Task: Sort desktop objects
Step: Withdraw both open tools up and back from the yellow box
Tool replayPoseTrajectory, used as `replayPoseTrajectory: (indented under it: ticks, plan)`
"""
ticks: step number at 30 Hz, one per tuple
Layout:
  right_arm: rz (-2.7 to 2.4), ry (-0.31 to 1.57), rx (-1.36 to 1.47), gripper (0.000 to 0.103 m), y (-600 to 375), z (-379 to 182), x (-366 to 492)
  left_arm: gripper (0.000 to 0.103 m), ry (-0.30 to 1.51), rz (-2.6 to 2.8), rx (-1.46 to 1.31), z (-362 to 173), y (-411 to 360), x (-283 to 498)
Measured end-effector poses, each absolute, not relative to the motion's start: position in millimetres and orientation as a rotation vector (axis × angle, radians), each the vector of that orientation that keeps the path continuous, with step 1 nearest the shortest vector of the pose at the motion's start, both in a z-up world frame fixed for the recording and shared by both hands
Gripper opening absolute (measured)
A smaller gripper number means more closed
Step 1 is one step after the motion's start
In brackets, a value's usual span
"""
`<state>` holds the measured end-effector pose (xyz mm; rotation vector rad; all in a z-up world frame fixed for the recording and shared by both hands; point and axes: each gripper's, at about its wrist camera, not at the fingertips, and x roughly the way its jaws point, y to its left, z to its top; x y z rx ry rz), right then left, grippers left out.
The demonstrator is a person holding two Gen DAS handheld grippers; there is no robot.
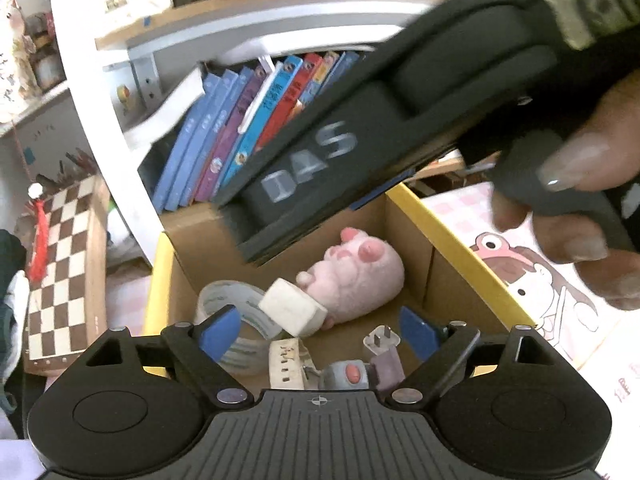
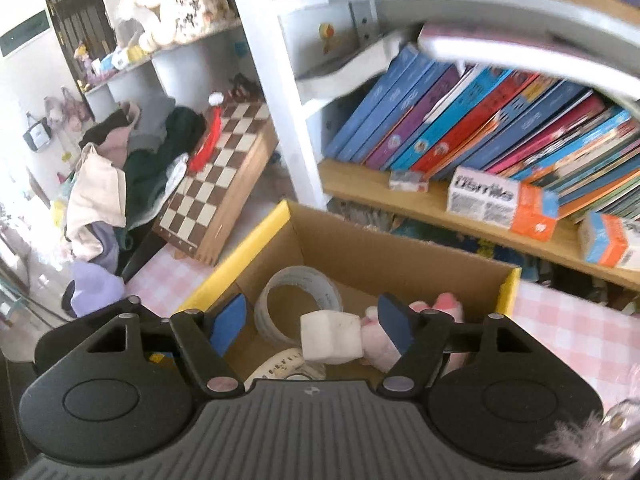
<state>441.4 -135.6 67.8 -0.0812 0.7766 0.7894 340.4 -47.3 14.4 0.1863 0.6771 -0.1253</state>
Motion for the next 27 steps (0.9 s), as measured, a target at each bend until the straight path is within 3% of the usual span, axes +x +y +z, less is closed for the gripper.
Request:
replayPoseTrajectory:
  ticks: [27]
  plan:
    - [0.576, 0.602, -0.109, 0.077, -205, 93, 312, 0.091, 0.586, -0.060, 0.131, 46, -6, 231]
